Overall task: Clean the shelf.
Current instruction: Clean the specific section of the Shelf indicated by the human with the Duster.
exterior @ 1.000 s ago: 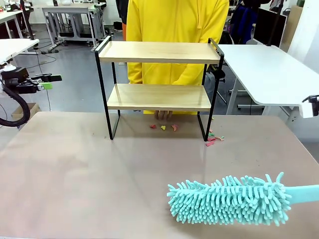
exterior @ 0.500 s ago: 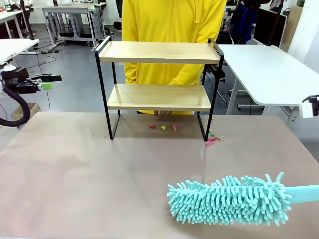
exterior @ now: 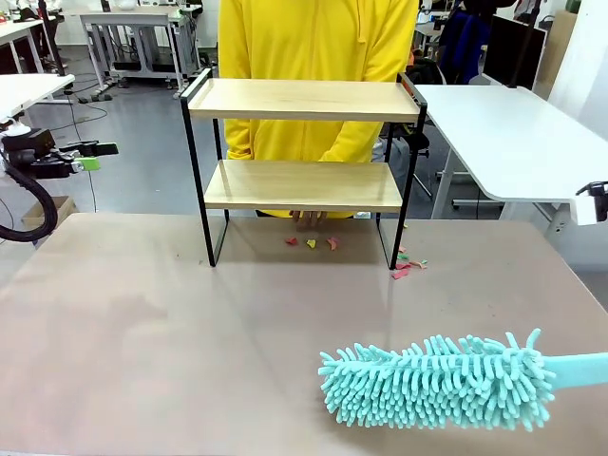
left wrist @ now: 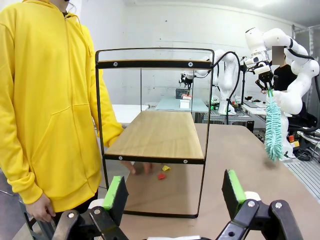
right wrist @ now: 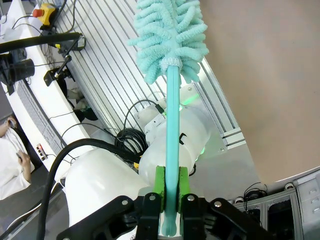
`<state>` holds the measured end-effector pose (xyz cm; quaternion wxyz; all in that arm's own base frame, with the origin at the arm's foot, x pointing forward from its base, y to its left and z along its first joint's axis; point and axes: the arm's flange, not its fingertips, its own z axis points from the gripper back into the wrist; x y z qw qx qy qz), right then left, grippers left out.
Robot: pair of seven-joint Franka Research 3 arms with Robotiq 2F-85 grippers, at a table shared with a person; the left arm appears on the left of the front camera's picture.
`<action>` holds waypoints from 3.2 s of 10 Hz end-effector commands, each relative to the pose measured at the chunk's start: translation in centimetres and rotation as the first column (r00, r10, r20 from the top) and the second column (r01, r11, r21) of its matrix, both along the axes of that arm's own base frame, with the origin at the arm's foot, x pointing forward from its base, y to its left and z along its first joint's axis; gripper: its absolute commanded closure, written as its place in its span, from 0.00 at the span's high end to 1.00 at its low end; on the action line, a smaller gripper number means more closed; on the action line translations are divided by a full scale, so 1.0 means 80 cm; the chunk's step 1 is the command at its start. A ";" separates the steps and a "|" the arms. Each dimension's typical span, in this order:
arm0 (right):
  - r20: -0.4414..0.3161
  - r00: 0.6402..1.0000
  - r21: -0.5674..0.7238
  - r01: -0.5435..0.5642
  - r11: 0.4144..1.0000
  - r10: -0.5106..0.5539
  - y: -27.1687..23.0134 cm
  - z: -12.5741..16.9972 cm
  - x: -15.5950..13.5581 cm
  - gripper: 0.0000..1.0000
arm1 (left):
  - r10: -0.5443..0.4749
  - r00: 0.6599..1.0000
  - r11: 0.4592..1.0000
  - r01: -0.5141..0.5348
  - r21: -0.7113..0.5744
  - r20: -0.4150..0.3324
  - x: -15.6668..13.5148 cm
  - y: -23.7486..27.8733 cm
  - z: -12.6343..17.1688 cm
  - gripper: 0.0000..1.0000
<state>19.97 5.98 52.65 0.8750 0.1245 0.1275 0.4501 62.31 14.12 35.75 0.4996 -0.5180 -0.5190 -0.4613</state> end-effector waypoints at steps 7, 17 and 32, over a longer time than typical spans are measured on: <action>0.046 0.997 0.005 0.068 0.998 -0.068 0.020 0.010 0.002 0.14 | -0.003 1.000 1.000 0.003 -0.002 0.003 -0.003 0.000 0.004 1.00; 0.125 0.728 0.184 0.650 0.737 -0.674 0.303 -0.054 0.117 0.14 | -0.003 1.000 1.000 0.003 -0.002 0.003 -0.003 0.000 0.004 1.00; 0.413 0.340 0.317 0.816 0.483 -0.845 0.582 -0.156 0.162 0.14 | -0.003 1.000 1.000 0.003 -0.002 0.003 -0.003 0.000 0.004 1.00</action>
